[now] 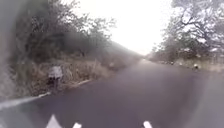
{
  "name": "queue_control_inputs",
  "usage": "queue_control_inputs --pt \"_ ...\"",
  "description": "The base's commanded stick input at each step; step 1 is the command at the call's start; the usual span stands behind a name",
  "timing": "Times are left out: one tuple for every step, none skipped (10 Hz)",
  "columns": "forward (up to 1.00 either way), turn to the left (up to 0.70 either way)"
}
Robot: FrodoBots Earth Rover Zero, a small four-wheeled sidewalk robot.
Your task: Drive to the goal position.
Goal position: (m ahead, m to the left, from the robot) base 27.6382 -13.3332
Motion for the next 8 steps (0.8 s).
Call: queue_control_inputs --pt "0.7 -0.35" --pt "0.7 -0.35" --pt "0.7 -0.35" --pt "0.7 -0.35" --pt "0.7 -0.35" --pt "0.7 -0.34" --pt "0.7 -0.32" --pt "0.7 -0.31"
